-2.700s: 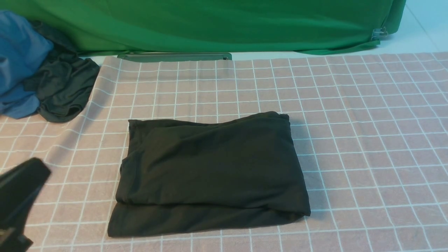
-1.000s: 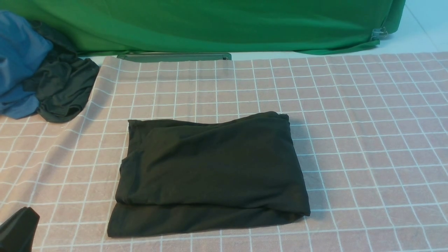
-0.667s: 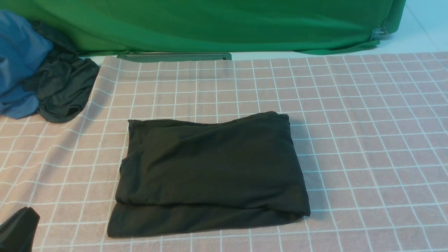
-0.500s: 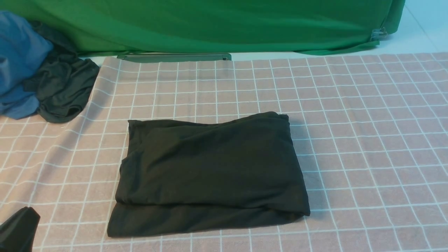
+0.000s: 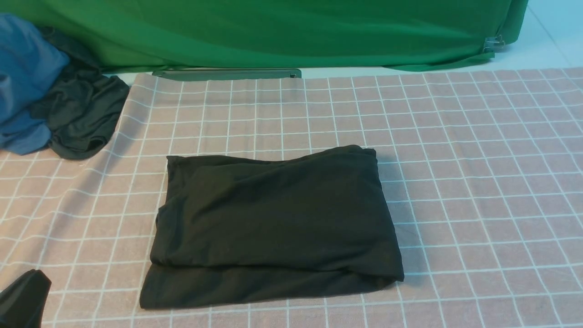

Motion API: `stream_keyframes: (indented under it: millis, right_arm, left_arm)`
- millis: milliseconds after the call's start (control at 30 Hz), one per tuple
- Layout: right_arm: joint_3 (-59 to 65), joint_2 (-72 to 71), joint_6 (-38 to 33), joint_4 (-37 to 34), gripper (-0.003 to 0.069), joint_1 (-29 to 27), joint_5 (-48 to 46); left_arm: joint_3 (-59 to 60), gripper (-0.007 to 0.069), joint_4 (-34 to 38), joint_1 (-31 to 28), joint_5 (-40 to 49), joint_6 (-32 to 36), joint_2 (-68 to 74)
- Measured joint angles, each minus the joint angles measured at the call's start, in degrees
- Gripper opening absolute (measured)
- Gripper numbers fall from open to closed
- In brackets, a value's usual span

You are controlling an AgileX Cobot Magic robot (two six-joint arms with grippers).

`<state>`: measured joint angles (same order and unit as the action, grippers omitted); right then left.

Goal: Fold a long-sleeved shirt over a pink coffee tablecloth.

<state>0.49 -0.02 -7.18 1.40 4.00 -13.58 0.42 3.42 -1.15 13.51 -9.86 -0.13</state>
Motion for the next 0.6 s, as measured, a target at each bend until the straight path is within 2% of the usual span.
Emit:
stream_keyframes:
  millis: [600]
  right_arm:
    - [0.0,0.0,0.1,0.0,0.0237,0.0,0.0]
  left_arm:
    - [0.0,0.0013,-0.8,0.0,0.0,0.0,0.0]
